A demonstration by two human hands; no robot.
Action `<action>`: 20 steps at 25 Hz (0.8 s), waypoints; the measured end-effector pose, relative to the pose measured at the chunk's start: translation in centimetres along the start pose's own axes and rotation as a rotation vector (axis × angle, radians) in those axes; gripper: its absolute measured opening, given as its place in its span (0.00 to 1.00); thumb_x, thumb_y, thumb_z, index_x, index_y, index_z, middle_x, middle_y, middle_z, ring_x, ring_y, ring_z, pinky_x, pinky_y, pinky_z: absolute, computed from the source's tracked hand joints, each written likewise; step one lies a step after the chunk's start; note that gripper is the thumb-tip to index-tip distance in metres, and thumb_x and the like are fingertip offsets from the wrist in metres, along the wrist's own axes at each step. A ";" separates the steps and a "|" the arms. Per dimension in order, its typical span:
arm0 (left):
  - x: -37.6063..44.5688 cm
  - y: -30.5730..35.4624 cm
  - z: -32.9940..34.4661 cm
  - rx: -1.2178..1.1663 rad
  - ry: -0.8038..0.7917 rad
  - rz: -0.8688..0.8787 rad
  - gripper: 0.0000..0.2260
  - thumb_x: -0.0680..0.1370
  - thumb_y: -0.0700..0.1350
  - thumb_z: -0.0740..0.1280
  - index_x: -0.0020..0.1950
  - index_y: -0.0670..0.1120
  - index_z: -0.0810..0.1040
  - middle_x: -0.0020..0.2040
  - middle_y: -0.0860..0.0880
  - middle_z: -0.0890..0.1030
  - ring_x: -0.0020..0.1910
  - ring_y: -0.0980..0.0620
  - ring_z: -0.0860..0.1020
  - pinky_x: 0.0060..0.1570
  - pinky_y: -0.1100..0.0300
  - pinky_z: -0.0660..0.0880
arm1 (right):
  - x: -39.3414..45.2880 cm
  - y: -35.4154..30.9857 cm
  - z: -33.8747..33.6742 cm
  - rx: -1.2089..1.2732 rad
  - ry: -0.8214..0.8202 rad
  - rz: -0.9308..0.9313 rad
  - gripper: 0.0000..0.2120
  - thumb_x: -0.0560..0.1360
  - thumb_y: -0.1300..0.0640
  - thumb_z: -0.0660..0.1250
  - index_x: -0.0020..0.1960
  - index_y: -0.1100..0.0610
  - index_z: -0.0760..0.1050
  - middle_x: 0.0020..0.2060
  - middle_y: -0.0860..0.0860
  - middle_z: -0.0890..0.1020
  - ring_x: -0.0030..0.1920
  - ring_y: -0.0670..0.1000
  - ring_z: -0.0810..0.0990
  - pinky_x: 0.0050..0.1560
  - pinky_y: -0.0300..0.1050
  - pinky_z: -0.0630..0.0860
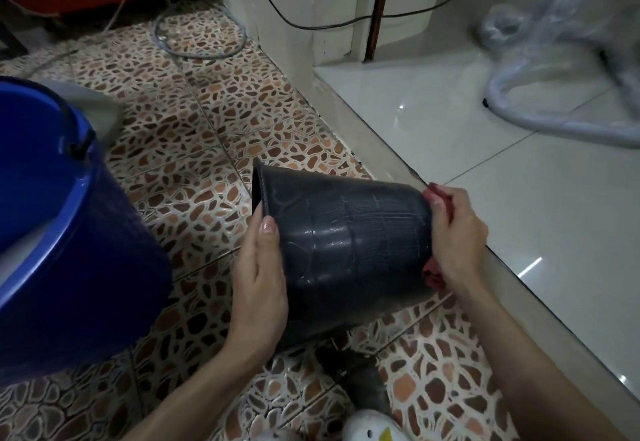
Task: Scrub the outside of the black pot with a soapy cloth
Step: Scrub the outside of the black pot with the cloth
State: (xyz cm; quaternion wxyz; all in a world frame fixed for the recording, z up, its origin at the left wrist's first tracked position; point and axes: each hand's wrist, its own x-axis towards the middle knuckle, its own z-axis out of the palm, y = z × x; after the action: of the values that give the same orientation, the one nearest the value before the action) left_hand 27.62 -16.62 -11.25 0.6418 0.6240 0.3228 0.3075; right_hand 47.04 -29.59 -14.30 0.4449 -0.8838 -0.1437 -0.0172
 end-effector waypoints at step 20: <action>-1.9 -1.3 -0.8 0.080 0.001 -0.085 0.24 0.81 0.60 0.52 0.76 0.55 0.66 0.72 0.55 0.72 0.71 0.58 0.71 0.69 0.47 0.70 | -1.9 0.2 0.6 0.015 -0.017 0.064 0.20 0.84 0.50 0.53 0.76 0.48 0.62 0.66 0.50 0.73 0.66 0.51 0.73 0.64 0.49 0.71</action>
State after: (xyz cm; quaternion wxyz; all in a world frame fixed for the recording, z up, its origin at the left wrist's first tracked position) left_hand 25.79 -17.71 -12.46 0.6287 0.6347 0.3613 0.2671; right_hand 45.20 -29.67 -15.11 0.4506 -0.8847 -0.1191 0.0055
